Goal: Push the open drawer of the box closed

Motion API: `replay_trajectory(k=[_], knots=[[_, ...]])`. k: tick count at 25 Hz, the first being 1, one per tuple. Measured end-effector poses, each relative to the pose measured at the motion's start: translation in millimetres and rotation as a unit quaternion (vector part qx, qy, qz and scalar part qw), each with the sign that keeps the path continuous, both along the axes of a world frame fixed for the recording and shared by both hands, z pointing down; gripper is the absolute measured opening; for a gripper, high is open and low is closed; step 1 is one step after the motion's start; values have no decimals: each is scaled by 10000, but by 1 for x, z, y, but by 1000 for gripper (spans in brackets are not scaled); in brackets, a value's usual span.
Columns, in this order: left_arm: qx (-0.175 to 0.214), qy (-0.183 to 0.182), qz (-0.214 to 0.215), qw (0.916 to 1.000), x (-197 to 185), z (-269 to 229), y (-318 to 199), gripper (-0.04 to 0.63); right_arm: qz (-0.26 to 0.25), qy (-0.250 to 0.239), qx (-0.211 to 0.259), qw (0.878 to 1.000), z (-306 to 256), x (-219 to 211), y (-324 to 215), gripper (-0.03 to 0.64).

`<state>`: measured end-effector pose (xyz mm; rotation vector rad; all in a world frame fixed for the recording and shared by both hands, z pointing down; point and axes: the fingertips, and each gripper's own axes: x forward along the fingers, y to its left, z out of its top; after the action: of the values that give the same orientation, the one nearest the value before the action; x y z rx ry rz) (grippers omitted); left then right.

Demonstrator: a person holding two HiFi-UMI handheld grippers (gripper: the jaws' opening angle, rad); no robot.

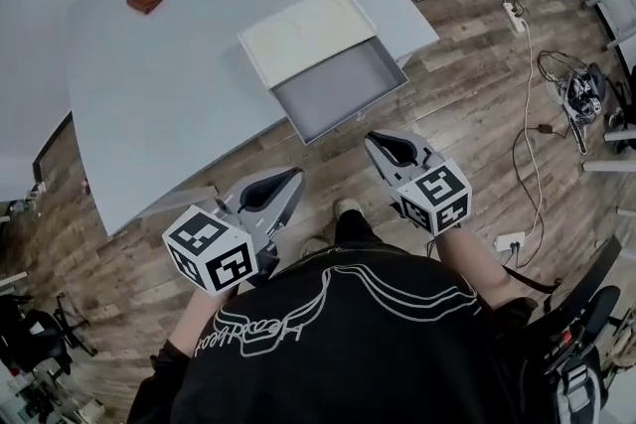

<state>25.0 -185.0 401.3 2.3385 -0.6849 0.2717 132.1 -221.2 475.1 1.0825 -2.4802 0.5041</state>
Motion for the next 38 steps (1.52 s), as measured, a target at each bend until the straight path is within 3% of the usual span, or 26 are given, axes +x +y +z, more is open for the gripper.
replay_trajectory(k=[4, 9, 15, 20, 38], knots=[[-76, -26, -229, 9997, -18, 4, 5, 6, -62, 627, 9, 9980, 23, 1, -8, 20], [-185, -26, -423, 9989, -34, 9, 2, 6, 6, 890, -102, 9960, 44, -1, -20, 83], [-177, -57, -573, 9982, -38, 7, 5, 6, 21, 706, -121, 9974, 45, -4, -16, 92], [-356, -85, -656, 9972, -42, 28, -27, 6, 40, 588, -328, 9977, 68, -2, -42, 87], [-338, -66, -789, 9963, -45, 26, -38, 6, -257, 559, -454, 9971, 67, -16, -64, 74]])
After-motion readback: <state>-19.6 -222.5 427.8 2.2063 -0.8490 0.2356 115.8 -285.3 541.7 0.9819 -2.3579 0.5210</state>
